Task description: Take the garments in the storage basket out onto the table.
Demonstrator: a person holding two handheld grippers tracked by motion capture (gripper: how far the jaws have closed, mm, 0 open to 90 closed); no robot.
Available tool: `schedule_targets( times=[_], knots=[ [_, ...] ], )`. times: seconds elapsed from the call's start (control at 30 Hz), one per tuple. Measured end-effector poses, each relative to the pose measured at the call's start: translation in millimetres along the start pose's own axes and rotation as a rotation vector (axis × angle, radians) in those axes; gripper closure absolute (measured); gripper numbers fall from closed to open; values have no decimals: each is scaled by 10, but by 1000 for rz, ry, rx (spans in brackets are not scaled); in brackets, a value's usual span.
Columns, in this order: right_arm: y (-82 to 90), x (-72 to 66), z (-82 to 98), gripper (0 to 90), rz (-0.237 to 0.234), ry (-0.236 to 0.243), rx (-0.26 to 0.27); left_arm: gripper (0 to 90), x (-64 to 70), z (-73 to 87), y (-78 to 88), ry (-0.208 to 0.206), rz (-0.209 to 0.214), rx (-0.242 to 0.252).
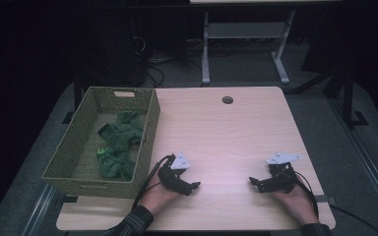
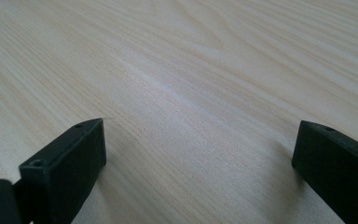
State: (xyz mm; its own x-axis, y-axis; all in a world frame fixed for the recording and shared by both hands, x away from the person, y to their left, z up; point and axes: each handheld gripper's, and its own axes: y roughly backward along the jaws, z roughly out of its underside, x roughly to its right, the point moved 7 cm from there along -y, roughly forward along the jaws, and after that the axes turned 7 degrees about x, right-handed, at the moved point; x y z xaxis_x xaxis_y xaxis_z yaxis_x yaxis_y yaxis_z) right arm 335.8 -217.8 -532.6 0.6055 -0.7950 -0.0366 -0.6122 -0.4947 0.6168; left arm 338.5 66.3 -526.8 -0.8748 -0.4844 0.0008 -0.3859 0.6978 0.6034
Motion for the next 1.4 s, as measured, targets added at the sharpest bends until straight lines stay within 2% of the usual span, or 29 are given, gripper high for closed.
schedule_targets(
  times=[0.43, 0.63, 0.7, 0.77, 0.87, 0.97, 1.17, 1.3, 1.33, 1.4],
  knots=[
    [2, -9, 1, 25, -3, -3, -2, 128, -18, -7, -5, -6, 8, 0],
    [1, -4, -1, 25, -2, 1, 0, 128, -44, -20, 30, -17, -7, -2],
    [0, -4, -1, 24, -2, 2, 0, 128, -63, -33, 58, -5, -12, 2],
    [-1, -3, -1, 24, -3, 3, 1, 128, -77, -46, 92, 28, 3, 8],
    [0, -3, -1, 24, -3, 3, 0, 128, -83, -58, 115, 40, 15, 8],
    [0, -3, -1, 24, -3, 3, 0, 129, -77, -90, 138, 28, 14, 6],
    [0, -4, -1, 24, -2, 1, 0, 128, -79, -146, 173, 42, 16, 18],
    [1, -5, 0, 24, -2, 0, -1, 128, -81, -178, 199, 34, 20, 10],
    [0, -4, -1, 25, -2, 2, 0, 128, -72, -213, 209, 44, 20, 21],
    [0, -4, -1, 24, -2, 1, 0, 129, -74, -241, 227, 37, 17, 25]
  ],
)
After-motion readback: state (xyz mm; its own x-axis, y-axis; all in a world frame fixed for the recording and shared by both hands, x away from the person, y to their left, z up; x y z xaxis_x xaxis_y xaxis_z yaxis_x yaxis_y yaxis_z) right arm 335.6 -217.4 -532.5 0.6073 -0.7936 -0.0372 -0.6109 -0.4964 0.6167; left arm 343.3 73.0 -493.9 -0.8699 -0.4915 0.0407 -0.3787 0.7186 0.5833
